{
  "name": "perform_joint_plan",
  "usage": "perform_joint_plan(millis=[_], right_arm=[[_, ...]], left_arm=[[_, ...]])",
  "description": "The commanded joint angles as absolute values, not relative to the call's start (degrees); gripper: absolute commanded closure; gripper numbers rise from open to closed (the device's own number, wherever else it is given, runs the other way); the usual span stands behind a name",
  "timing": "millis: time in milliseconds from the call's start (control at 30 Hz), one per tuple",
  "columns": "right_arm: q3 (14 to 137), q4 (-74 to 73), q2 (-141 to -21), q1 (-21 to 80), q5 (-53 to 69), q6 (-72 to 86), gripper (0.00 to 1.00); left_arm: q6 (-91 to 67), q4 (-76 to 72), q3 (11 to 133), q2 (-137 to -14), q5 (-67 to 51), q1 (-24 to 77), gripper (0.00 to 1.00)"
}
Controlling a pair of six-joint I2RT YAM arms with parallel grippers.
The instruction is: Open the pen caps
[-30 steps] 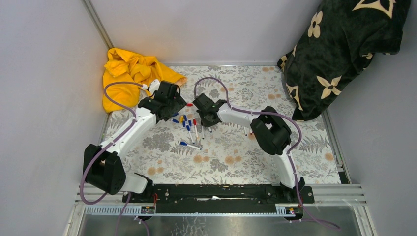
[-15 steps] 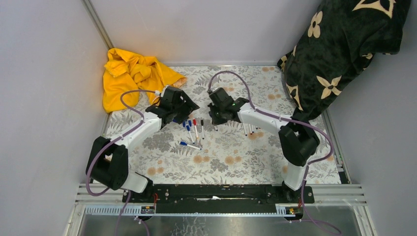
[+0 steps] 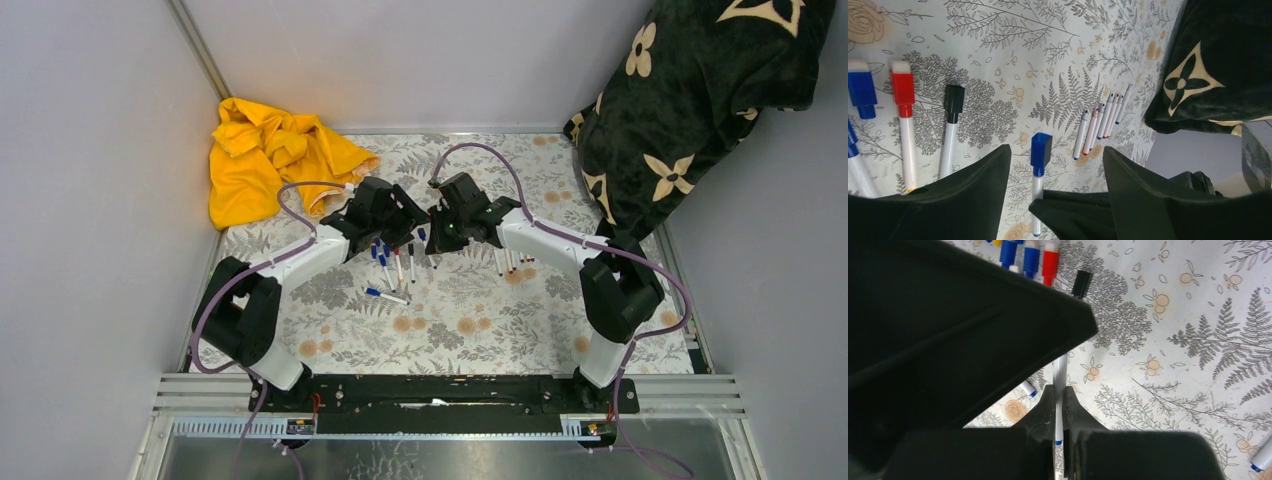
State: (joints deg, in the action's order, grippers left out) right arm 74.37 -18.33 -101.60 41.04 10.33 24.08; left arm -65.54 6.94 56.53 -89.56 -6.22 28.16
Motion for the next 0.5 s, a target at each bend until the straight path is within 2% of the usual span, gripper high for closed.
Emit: perform_joint_plan(millis=[0,333,467], right_arm=[[74.5,-16.2,-98.0,40.2,14.4,25.0,1.0],[74.2,-15.5,-97.6,38.7,16.7,25.6,1.0],[73.6,-14.7,-97.4,38.0,17.3,26.1,1.0]], left_arm=[[-66.7,2.3,58.2,-90.9,-7.2,28.6,0.28],[-67.5,0.2,57.4,-92.3,-8.4,28.5,0.48],[-67.4,-1.1,57.5,-92.5,-8.8,28.5,0.52]])
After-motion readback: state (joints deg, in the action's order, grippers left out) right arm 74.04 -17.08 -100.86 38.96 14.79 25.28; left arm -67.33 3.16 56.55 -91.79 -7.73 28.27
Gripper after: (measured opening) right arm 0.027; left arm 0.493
